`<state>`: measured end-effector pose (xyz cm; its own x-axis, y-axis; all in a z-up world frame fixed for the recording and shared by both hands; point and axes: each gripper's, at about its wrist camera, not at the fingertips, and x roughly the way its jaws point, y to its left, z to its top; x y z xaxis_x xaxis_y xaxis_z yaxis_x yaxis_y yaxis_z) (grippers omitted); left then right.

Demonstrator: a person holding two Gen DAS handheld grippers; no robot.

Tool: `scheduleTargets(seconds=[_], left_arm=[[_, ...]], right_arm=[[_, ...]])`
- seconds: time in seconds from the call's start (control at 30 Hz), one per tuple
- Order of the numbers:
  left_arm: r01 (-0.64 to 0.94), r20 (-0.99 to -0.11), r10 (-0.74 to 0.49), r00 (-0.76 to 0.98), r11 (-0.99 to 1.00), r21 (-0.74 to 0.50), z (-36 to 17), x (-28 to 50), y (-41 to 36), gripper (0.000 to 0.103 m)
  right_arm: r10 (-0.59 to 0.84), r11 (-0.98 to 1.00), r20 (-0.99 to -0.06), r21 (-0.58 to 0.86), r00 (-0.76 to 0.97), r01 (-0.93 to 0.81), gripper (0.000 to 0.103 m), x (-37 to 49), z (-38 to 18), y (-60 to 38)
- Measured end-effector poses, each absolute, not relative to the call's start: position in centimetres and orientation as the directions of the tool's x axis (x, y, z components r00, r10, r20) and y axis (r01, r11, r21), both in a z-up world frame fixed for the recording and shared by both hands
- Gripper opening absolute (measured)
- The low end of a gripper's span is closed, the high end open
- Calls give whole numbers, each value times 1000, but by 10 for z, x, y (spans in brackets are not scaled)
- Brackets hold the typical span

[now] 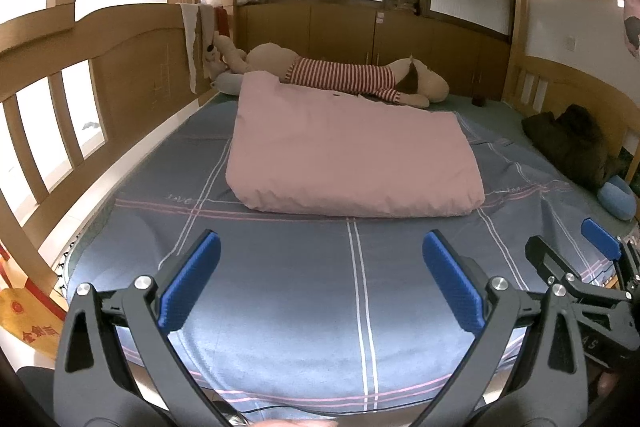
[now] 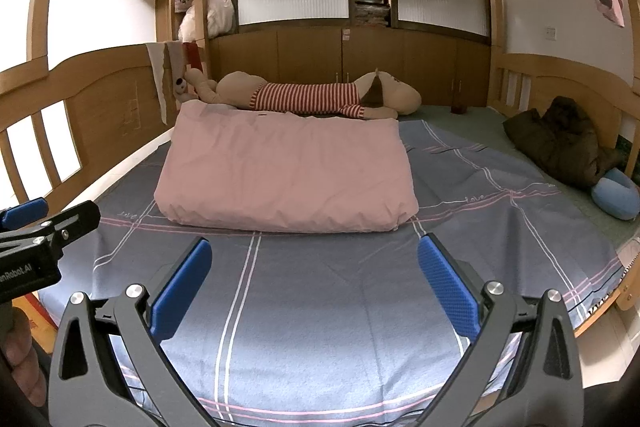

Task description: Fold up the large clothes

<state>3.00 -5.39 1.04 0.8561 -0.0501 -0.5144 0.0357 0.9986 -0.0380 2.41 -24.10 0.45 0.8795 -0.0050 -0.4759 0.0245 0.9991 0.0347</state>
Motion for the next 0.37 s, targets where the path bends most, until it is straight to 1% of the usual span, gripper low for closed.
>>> scheduleTargets(seconds=[0.2,0.37], left_arm=[[42,-513,-55,857,998,-37,10,31,-55,101],[66,-539,-79,839,997,-43,5,35,-58,101]], right_arm=[[-5,999,-475,36,880,25,102,24,4,-241],[-5,999,-476,34,879,24,102,24,5,-241]])
